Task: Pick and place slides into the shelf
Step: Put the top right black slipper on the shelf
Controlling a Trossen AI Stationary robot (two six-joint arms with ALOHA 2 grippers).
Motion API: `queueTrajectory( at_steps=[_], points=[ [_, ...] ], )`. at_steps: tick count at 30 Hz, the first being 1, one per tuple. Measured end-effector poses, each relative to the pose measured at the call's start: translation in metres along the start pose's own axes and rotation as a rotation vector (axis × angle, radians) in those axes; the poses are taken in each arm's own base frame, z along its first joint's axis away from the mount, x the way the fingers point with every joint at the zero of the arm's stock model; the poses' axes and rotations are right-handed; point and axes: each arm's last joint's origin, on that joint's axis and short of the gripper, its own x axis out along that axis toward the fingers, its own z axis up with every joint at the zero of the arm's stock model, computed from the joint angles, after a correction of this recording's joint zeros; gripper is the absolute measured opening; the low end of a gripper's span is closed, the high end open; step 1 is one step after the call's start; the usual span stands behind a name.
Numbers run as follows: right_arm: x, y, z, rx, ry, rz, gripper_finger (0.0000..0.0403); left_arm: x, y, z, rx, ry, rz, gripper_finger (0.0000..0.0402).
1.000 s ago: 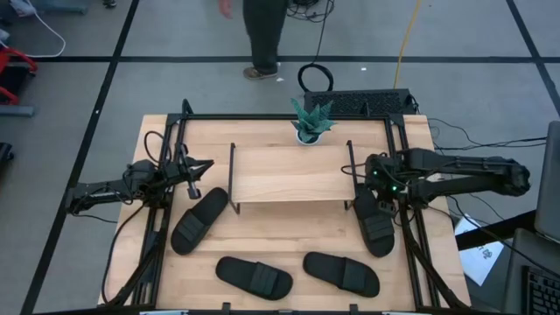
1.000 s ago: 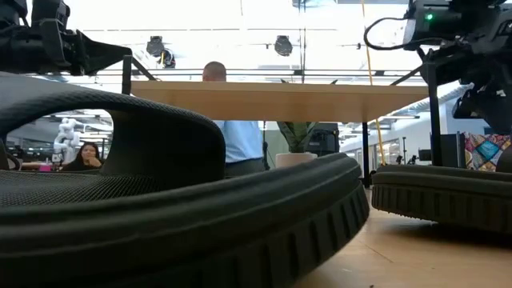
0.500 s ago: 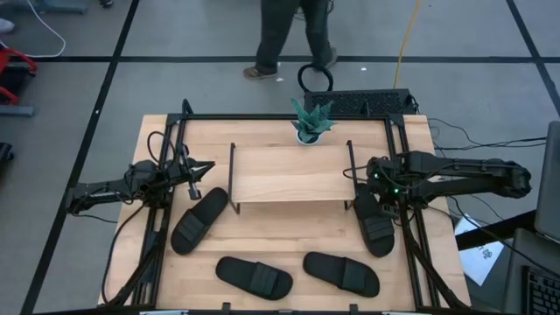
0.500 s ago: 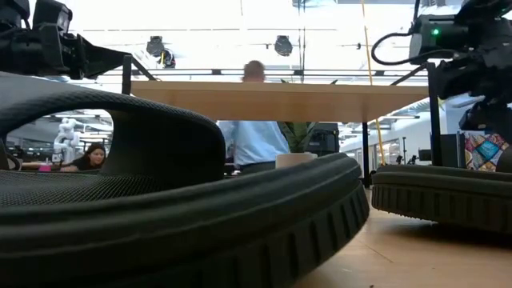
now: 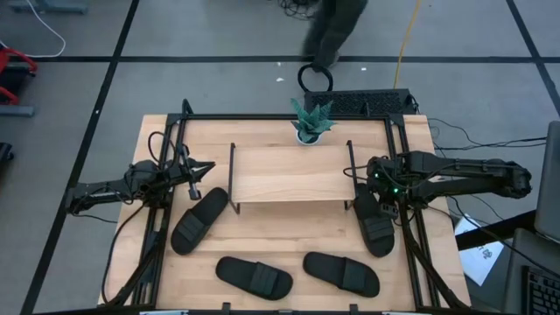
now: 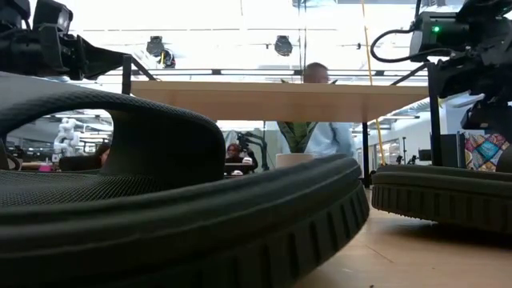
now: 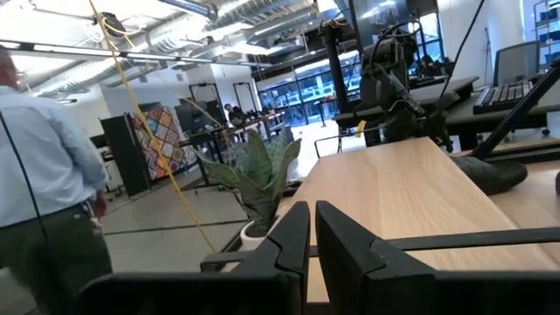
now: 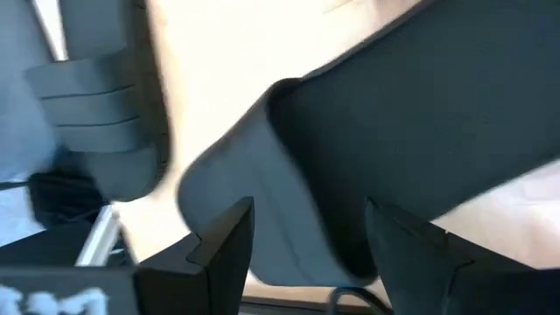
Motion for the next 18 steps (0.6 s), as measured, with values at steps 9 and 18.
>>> queueTrajectory(
  at_steps=[9,18],
  points=[
    [0.013,-0.007,-0.005,0.020,0.035,0.072,0.0208,0.000,-0.001,-0.002,0.009,0.024,-0.008,0.0031],
    [0.028,-0.007,-0.007,0.075,0.050,0.078,0.0208,0.000,-0.001,-0.002,0.009,0.023,-0.009,0.0031]
  ],
)
